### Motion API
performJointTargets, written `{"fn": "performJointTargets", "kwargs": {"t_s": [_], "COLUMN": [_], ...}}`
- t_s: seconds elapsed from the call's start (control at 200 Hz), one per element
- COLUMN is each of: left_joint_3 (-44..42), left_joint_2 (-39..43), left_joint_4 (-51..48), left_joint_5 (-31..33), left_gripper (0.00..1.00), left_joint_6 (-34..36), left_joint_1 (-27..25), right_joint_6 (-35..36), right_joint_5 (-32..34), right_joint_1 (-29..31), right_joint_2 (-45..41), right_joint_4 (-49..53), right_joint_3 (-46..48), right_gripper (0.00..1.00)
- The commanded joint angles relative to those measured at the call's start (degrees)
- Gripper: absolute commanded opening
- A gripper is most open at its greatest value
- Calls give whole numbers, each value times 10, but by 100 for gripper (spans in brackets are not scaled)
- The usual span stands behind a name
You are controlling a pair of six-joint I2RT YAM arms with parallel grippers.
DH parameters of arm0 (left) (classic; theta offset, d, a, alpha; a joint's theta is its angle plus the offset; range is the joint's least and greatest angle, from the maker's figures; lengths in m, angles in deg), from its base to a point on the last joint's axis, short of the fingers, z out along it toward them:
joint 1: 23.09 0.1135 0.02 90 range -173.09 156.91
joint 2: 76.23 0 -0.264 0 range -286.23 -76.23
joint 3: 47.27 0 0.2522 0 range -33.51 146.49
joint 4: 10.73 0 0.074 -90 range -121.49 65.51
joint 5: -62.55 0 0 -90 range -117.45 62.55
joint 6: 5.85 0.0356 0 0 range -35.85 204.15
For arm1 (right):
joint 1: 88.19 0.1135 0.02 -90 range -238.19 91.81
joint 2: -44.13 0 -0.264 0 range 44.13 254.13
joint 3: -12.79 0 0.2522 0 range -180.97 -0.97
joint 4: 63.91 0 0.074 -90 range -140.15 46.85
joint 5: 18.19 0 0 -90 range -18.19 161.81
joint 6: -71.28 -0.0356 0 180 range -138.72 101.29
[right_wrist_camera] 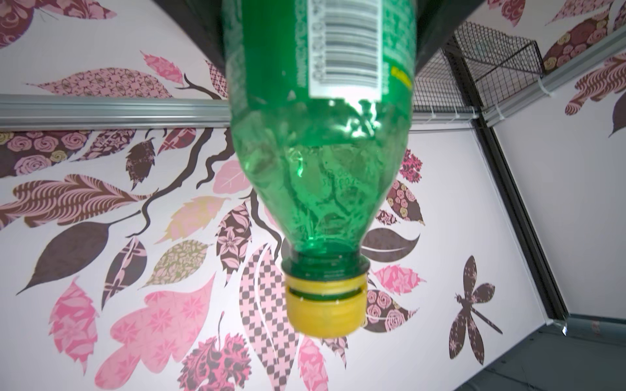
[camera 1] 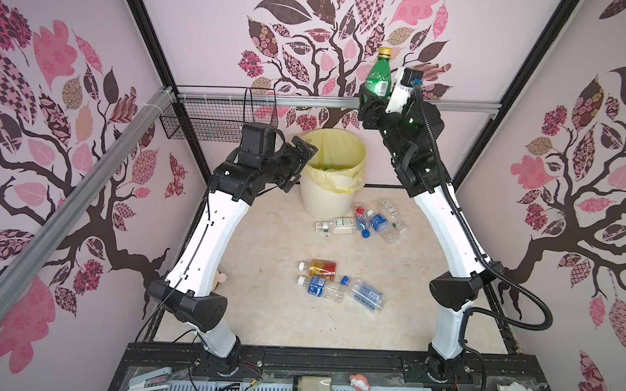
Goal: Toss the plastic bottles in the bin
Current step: 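Raise both held green bottles up over the bin, then open both grippers over the bin to drop the green bottles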
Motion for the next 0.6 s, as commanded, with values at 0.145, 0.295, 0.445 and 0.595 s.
{"fn": "performJointTargets", "kwargs": {"t_s": [0.145, 0.295, 0.445, 0.595], "left_joint_3": [5, 1, 7, 13], "left_joint_2": [1, 4, -3, -10], "left_joint_4": [-2, -11, -9, -9], "left_joint_5": [-5, -1, 2, 3], "left_gripper": [97, 97, 97, 97], "left_joint_6": [10, 18, 19, 18], "left_joint_1": [13, 21, 21, 20], "right_joint_6": [-103, -109, -98, -100], "right_joint_5": [-41, -41, -45, -45], "right_joint_1": [-12, -12, -13, -15], "right_joint_2": [192, 182, 142, 145], "right_joint_4": [123, 74, 16, 36], "right_joint_3": [-127, -110, -58, -84], "right_gripper": [83, 100, 100, 100]}}
